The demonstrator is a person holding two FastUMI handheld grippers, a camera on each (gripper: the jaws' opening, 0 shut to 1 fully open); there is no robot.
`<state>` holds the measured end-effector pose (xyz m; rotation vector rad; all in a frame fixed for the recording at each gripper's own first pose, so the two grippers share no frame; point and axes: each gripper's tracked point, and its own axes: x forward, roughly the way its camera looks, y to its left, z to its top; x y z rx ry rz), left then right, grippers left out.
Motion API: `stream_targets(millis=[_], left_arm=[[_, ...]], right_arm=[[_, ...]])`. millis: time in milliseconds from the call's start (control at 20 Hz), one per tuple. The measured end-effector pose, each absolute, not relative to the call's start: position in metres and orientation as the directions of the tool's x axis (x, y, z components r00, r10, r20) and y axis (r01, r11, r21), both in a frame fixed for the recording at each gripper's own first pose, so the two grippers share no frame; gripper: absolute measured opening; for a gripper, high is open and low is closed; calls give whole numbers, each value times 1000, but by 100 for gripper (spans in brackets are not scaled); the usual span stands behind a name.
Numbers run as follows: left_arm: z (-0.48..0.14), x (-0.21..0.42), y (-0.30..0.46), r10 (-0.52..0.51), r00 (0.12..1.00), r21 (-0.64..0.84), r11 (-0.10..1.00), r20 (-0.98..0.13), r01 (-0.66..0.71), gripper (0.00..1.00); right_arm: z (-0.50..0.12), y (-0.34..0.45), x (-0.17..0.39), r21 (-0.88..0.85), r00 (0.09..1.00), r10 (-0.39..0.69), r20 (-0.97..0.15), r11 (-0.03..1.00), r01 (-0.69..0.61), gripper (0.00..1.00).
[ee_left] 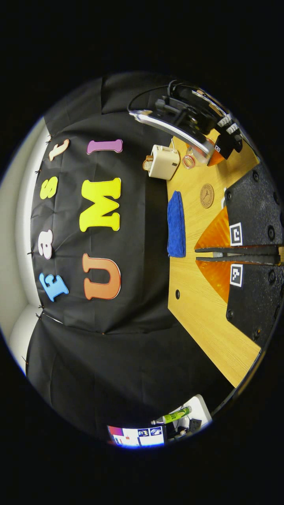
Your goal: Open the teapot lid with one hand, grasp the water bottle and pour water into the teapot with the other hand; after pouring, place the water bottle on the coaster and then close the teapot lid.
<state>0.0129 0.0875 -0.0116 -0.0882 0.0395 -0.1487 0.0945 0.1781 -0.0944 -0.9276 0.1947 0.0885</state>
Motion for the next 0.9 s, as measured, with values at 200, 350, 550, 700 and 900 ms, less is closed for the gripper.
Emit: stream_targets(millis=[200, 350, 550, 700, 900], left_arm=[[-13, 14, 91, -148, 988, -91, 985, -36, 145, 3], [-13, 14, 96, -142, 989, -94, 986, -36, 138, 3], [-12, 11, 97, -149, 988, -82, 986, -32, 146, 3], [-17, 13, 99, -147, 988, -68, 987, -43, 144, 3], [-18, 13, 100, -143, 989, -60, 988, -49, 140, 3]], right_arm=[[-99, 182, 100, -893, 987, -25, -159, 430, -133, 71], [-99, 183, 104, -936, 993, -33, -112, 338, -94, 72], [-100, 189, 104, -980, 998, -25, -65, 188, -59, 72], [-102, 194, 107, -993, 998, 1, -61, 101, -61, 72], [-96, 210, 106, -1000, 998, 66, -16, -18, -15, 71]])
